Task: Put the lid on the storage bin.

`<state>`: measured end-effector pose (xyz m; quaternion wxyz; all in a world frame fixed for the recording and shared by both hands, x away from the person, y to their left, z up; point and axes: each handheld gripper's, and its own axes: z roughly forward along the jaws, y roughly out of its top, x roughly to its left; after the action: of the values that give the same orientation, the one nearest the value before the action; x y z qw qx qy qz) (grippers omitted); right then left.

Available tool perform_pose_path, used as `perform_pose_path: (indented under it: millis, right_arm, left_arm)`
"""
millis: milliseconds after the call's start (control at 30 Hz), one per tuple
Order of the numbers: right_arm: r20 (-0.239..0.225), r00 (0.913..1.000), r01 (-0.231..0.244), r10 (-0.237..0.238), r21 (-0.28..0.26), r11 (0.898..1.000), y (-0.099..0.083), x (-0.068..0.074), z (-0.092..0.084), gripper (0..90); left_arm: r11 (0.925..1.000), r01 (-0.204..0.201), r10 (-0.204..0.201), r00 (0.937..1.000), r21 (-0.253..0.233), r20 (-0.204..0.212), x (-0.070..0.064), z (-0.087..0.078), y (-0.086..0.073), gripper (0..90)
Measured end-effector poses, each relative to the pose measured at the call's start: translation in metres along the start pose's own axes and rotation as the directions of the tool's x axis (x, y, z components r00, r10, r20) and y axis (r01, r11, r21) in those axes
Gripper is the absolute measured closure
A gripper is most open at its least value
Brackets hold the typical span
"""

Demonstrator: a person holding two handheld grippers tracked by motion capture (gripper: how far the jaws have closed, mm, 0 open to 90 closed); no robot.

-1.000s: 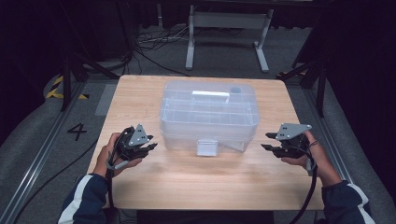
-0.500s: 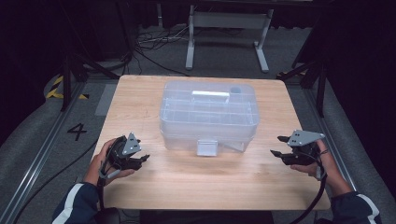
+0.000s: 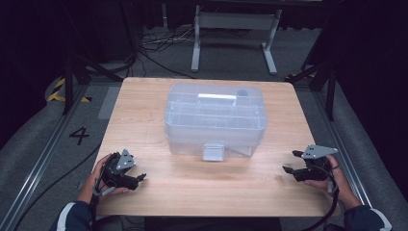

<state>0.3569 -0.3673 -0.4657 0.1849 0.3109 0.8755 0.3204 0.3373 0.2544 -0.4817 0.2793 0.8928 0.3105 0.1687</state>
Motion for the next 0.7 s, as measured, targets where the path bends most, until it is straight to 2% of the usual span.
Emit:
perform_pose_path:
  millis: [133, 200, 267, 300, 333, 367, 400, 700]
  right_arm:
    - [0.010, 0.9988, -0.047, 0.047, 0.001, 0.999, -0.012, -0.001, 0.006, 22.7]
    - [0.031, 0.9979, -0.057, 0.056, 0.016, 0.998, -0.019, -0.001, 0.010, 20.1]
    - [0.012, 0.9940, -0.108, 0.109, -0.012, 0.994, -0.024, -0.003, 0.012, 20.2]
    - [0.012, 0.9940, -0.108, 0.109, -0.012, 0.994, -0.024, -0.003, 0.012, 20.2]
    - [0.001, 0.9899, -0.141, 0.141, -0.036, 0.989, -0.027, -0.004, 0.013, 19.6]
    - [-0.015, 0.9869, -0.161, 0.161, -0.049, 0.986, -0.030, -0.005, 0.014, 19.0]
    - [-0.020, 0.9849, -0.173, 0.172, -0.044, 0.984, -0.030, -0.006, 0.014, 18.4]
    - [-0.019, 0.9836, -0.180, 0.179, -0.041, 0.983, -0.030, -0.006, 0.015, 17.9]
  left_arm:
    - [0.9998, 0.021, -0.021, 0.9995, -0.003, 0.024, -0.001, 0.001, -0.009, 17.5]
    - [0.9983, 0.052, -0.050, 0.9976, -0.028, 0.048, 0.000, 0.001, -0.014, 16.7]
    - [0.9948, 0.085, -0.081, 0.9943, -0.056, 0.070, 0.001, 0.002, -0.020, 16.4]
    - [0.9948, 0.085, -0.081, 0.9943, -0.056, 0.070, 0.001, 0.002, -0.020, 16.4]
    - [0.9902, 0.119, -0.112, 0.9892, -0.072, 0.094, 0.002, 0.003, -0.023, 16.4]
    - [0.9868, 0.137, -0.128, 0.9858, -0.086, 0.109, 0.003, 0.005, -0.026, 15.5]
    - [0.9856, 0.145, -0.136, 0.9850, -0.087, 0.107, 0.003, 0.005, -0.026, 14.8]
    - [0.9838, 0.158, -0.149, 0.9840, -0.085, 0.097, 0.001, 0.005, -0.026, 14.5]
